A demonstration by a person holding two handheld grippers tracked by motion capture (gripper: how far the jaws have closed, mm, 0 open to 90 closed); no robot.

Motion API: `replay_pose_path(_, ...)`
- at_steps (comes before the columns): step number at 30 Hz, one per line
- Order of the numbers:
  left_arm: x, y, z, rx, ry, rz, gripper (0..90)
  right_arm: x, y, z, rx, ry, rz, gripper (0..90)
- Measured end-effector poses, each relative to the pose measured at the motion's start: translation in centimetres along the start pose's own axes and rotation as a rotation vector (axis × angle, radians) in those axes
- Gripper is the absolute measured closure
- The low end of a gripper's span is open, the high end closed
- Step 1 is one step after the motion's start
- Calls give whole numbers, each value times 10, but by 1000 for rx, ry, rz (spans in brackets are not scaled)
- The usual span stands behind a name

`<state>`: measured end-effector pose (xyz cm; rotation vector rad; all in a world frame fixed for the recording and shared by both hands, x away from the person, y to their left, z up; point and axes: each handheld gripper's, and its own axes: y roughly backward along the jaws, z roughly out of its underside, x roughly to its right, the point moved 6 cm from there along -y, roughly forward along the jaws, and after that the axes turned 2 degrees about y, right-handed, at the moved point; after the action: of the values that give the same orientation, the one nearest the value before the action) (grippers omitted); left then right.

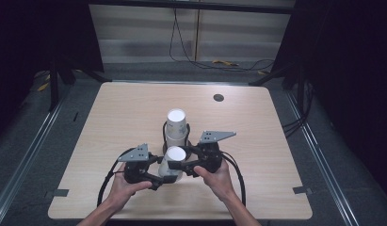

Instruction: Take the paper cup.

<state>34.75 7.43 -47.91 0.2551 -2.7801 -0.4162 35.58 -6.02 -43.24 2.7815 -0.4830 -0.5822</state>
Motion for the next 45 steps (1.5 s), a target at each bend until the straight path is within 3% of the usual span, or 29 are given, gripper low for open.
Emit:
replay_pose_path(7, -1, 1, 1, -24, -2, -10, 261, 0, -1, 1, -15, 6, 18, 186)
replay_pose_path(10, -3, 2, 2, -41, -10, -23, 261, 1, 0, 1, -20, 3, 22, 183)
replay_pose_path(13, -3, 3, 3, -60, 13, -21, 264, 3, 1, 1, -22, -1, 29, 180)
replay_pose_path(16, -5, 5, 6, -93, 9, -44, 265, 4, 3, 1, -28, 5, 39, 178)
replay_pose_path(23, -5, 7, 8, -123, 1, -47, 266, 6, 10, 0, -38, 10, 48, 166)
replay_pose_path(24, -4, 9, 8, -157, -5, -44, 267, 6, 11, 0, -40, 12, 51, 165)
replay_pose_path(31, -6, 14, 5, -153, -4, -50, 292, 8, 15, -1, -35, 11, 63, 162)
replay_pose_path(37, -14, 20, 6, -168, -9, -81, 292, 9, 17, -1, -46, 12, 63, 162)
replay_pose_path(40, -19, 23, 10, -181, 15, -91, 292, 11, 18, 2, -89, 13, 62, 162)
replay_pose_path(45, -19, 24, 10, -194, 17, -91, 294, 10, 16, 6, -132, 24, 51, 183)
